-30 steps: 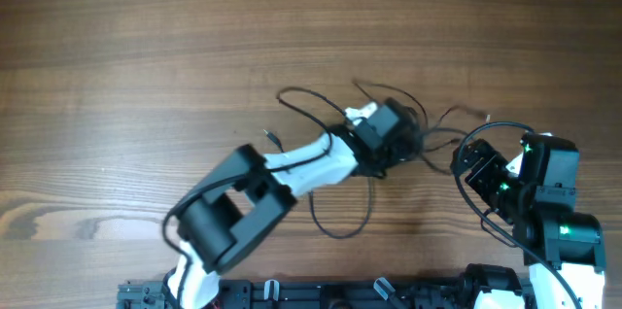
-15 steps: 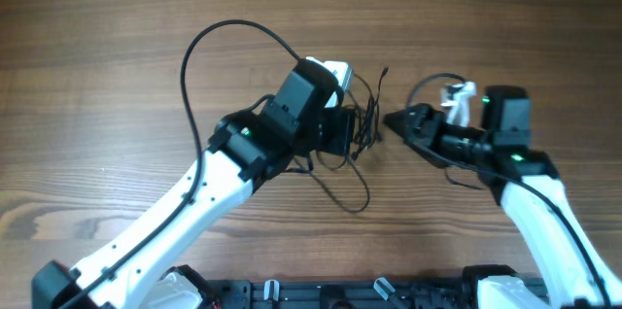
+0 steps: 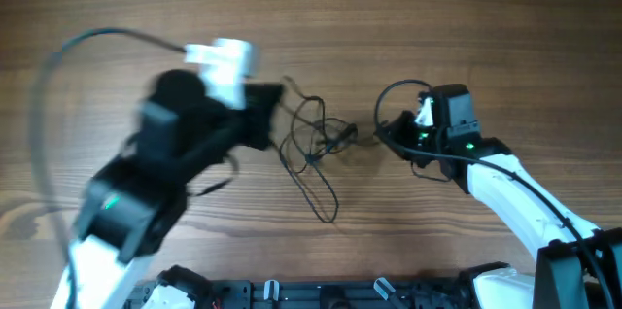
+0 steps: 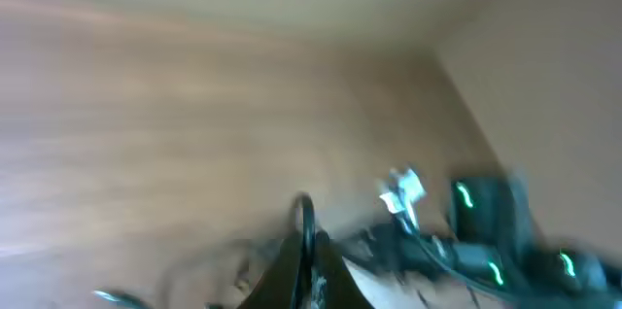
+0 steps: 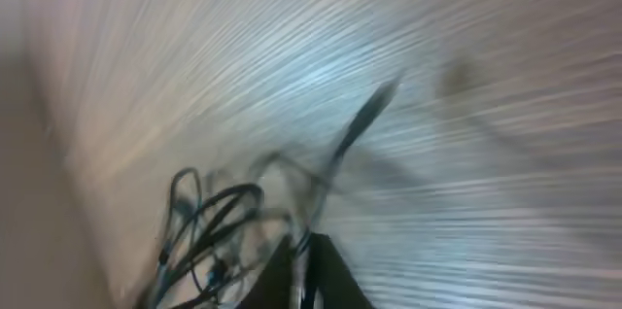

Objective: Untangle cables

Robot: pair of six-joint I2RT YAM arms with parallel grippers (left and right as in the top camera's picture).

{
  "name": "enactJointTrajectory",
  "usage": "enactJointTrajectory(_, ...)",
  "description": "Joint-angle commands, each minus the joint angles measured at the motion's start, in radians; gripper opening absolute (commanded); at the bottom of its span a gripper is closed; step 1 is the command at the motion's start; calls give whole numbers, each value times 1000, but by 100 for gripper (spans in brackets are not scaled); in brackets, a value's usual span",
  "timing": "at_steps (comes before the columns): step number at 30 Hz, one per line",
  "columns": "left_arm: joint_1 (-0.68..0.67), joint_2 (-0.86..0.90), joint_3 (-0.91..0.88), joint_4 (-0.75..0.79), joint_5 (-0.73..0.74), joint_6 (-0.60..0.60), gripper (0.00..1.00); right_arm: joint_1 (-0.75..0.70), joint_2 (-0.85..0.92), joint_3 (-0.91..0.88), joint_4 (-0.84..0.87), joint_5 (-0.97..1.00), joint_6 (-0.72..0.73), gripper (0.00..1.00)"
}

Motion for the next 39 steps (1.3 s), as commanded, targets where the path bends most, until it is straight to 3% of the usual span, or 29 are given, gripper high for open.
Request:
enactJointTrajectory(1, 259, -112, 1, -3, -11, 2, 4, -117, -6, 1, -48, 92, -85, 4)
enactJointTrajectory(6, 503, -115, 1, -40, -12, -98, 4, -324, -62, 1, -150, 95, -158, 4)
enactJointTrajectory(10, 645, -39, 1, -47, -9, -245, 4, -511, -126, 1, -227, 64, -216, 4)
enactJointTrajectory(12, 666, 3, 1, -47, 52, -266, 4, -539, -135, 1, -229, -36, -293, 4)
enactJointTrajectory(14, 662, 69, 1, -49, 189, -266, 8, -535, -134, 1, -227, -159, -397, 15)
enactJointTrajectory(18, 599, 224, 1, -53, 357, -248, 24, -496, -134, 1, -205, -377, -552, 70)
enactJointTrajectory(20, 542, 300, 1, -49, 383, -248, 30, -442, -134, 1, -171, -589, -679, 74)
enactJointTrajectory(23, 453, 377, 1, -26, 383, -248, 34, -346, -134, 2, -84, -673, -671, 73)
enactJointTrajectory(25, 392, 405, 1, -6, 383, -244, 41, -303, -134, 6, -26, -607, -611, 100)
enactJointTrajectory(28, 285, 410, 1, 21, 429, -116, 57, -303, -138, 43, -25, -372, -442, 100)
enactJointTrajectory(30, 209, 410, 1, 27, 434, -64, 77, -317, -155, 94, -90, -255, -369, 100)
enactJointTrajectory(35, 21, 414, 1, 71, 392, 119, 80, -356, -197, 258, -452, -112, -273, 100)
enactJointTrajectory(39, -134, 464, 1, 159, 180, 233, 82, -371, -198, 343, -697, 52, -339, 100)
